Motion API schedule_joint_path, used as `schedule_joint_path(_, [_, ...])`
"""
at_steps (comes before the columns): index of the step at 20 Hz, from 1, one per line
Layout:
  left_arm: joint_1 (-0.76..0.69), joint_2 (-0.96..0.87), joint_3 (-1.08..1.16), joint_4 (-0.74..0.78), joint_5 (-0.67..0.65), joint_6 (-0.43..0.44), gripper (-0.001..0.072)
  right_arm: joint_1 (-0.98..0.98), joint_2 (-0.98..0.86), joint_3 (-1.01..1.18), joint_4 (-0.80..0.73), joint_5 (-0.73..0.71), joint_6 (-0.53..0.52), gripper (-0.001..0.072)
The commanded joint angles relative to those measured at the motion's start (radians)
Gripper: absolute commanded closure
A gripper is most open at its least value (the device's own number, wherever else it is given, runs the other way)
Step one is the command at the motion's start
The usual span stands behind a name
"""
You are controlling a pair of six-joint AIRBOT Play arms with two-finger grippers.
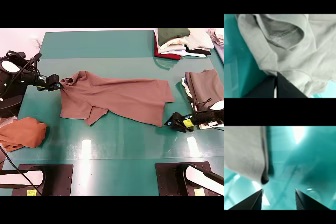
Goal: Fold the shirts.
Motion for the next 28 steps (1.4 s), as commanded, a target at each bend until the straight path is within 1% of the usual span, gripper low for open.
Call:
schedule_joint_path(1, [0.0,0.005,0.002,0.002,-0.024,0.001,0.0683,0.043,-0.052,-0.06,0.137,-0.131,-0.035,0.0268])
schedule_joint_path(4, [0.0,0.005,0.002,0.002,-0.038,-0.002,0.0683,0.155,-0.1,-0.006,0.189,-0.203,-0.034,0.0288])
schedule_joint_path(5, [0.0,0.005,0.002,0.002,-0.042,-0.003,0.0683,0.187,-0.117,0.016,0.19,-0.206,-0.034,0.0373])
schedule_joint_path(6, [0.0,0.005,0.002,0.002,-0.051,-0.006,0.0683,0.219,-0.134,0.041,0.185,-0.204,-0.034,0.0441])
schedule_joint_path(8, [0.0,0.018,0.002,0.002,-0.063,-0.008,0.0684,0.275,-0.145,0.089,0.173,-0.2,-0.035,0.0617])
schedule_joint_path(9, [0.0,0.043,0.003,0.001,-0.06,-0.017,0.0683,0.291,-0.135,0.118,0.173,-0.188,-0.051,0.0681])
schedule_joint_path(11, [0.0,0.133,0.01,0.002,-0.054,-0.024,0.0683,0.299,-0.075,0.204,0.172,-0.142,-0.072,0.0693])
schedule_joint_path(14, [0.0,0.311,0.095,0.005,-0.084,-0.023,0.0683,0.256,0.081,0.421,0.124,-0.069,-0.071,0.0694])
schedule_joint_path(17, [0.0,0.495,0.275,0.004,-0.083,-0.031,0.0683,0.168,0.242,0.685,0.121,-0.052,-0.071,0.0693])
schedule_joint_path(20, [0.0,0.633,0.484,0.005,-0.034,-0.059,0.0683,0.061,0.346,0.928,0.121,-0.05,-0.071,0.0694])
schedule_joint_path(22, [0.0,0.692,0.613,0.006,0.0,-0.076,0.0684,-0.017,0.383,1.061,0.122,-0.026,-0.069,0.0694])
schedule_joint_path(25, [0.0,0.711,0.788,0.006,0.018,-0.113,0.0685,-0.127,0.39,1.223,0.124,0.058,-0.055,0.0694])
schedule_joint_path(28, [0.0,0.71,0.842,0.01,0.056,-0.114,0.0685,-0.179,0.341,1.344,0.124,0.149,-0.019,0.0695])
